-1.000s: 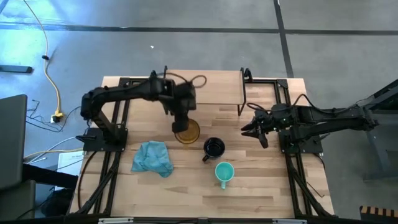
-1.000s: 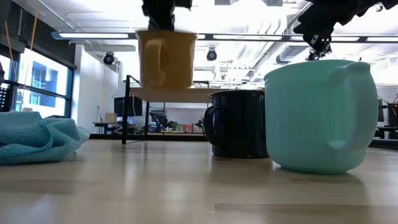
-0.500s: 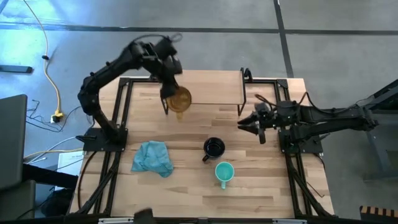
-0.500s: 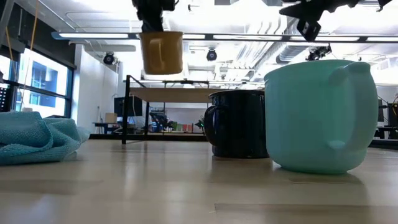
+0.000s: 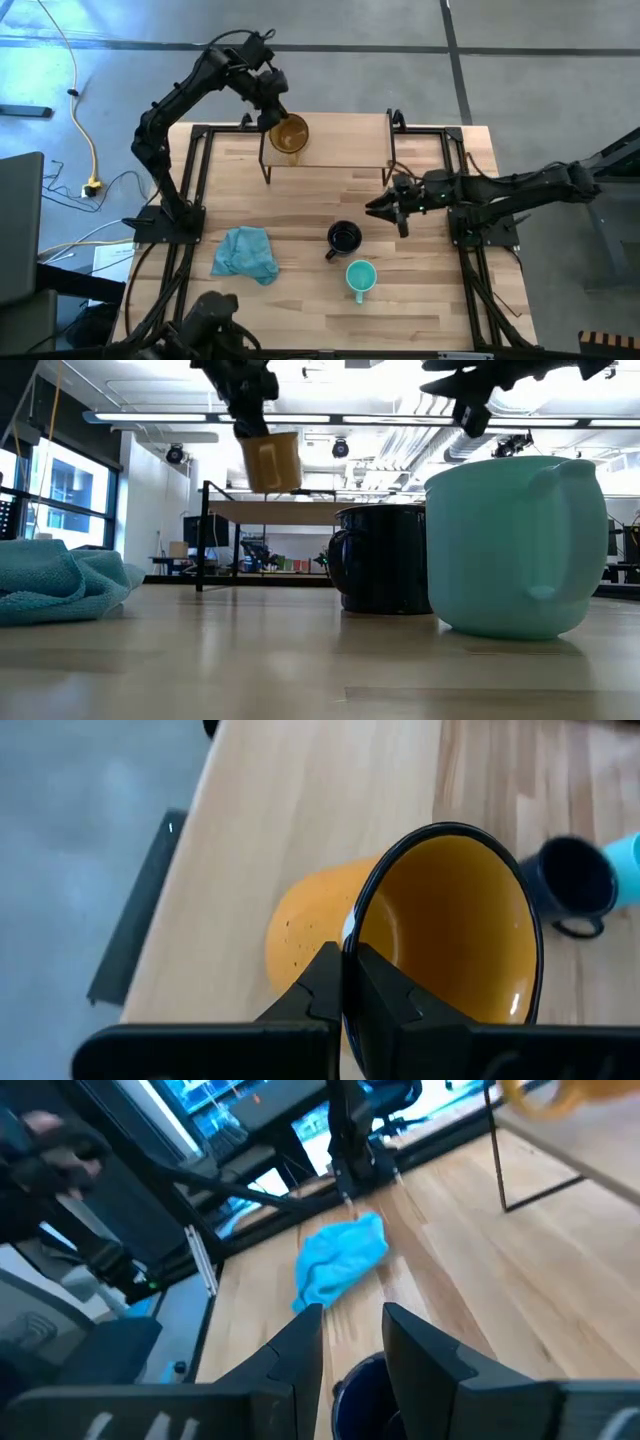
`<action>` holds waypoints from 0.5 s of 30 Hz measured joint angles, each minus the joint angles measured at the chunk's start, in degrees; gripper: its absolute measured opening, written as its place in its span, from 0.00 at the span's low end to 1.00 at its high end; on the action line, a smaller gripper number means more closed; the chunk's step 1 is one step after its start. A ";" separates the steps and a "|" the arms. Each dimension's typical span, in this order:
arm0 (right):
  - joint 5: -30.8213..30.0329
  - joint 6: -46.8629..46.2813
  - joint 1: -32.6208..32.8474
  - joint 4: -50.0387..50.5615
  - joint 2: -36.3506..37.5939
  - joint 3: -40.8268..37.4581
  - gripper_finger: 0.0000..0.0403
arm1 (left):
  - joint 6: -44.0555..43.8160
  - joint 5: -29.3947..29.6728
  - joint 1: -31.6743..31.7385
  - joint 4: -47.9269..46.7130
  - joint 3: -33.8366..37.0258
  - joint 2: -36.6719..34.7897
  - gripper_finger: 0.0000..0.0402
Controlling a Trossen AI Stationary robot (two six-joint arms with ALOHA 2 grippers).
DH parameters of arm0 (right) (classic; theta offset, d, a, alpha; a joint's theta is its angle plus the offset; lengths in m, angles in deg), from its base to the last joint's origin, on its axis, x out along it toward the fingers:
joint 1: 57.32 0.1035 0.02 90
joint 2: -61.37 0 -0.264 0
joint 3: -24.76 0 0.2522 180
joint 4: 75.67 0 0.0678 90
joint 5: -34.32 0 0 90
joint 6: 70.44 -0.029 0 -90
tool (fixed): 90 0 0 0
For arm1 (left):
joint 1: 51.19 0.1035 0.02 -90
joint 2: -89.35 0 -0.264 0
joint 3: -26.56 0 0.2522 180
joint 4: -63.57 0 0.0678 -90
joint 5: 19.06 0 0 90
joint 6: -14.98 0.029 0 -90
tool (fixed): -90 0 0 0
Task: Stack small to large cups/mugs on shelf
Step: Put the yellow cup on the shelf
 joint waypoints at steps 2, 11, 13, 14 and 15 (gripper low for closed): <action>-0.11 0.02 0.35 -2.65 -2.45 0.00 0.24 | -0.03 -0.71 0.67 -0.74 -3.44 1.70 0.00; 1.79 0.04 2.55 -9.64 -8.49 0.00 0.24 | -0.41 1.43 1.78 -5.80 -14.12 6.41 0.00; 1.84 0.09 3.05 -10.06 -8.56 0.00 0.24 | -0.26 2.54 1.72 -6.91 -14.26 6.86 0.00; 1.86 0.16 3.27 -9.97 -8.43 -0.01 0.24 | -0.28 2.97 1.74 -7.11 -14.28 6.96 0.00; 1.86 0.34 3.51 -9.86 -8.28 -0.02 0.24 | -0.28 3.68 1.74 -7.33 -14.38 7.02 0.00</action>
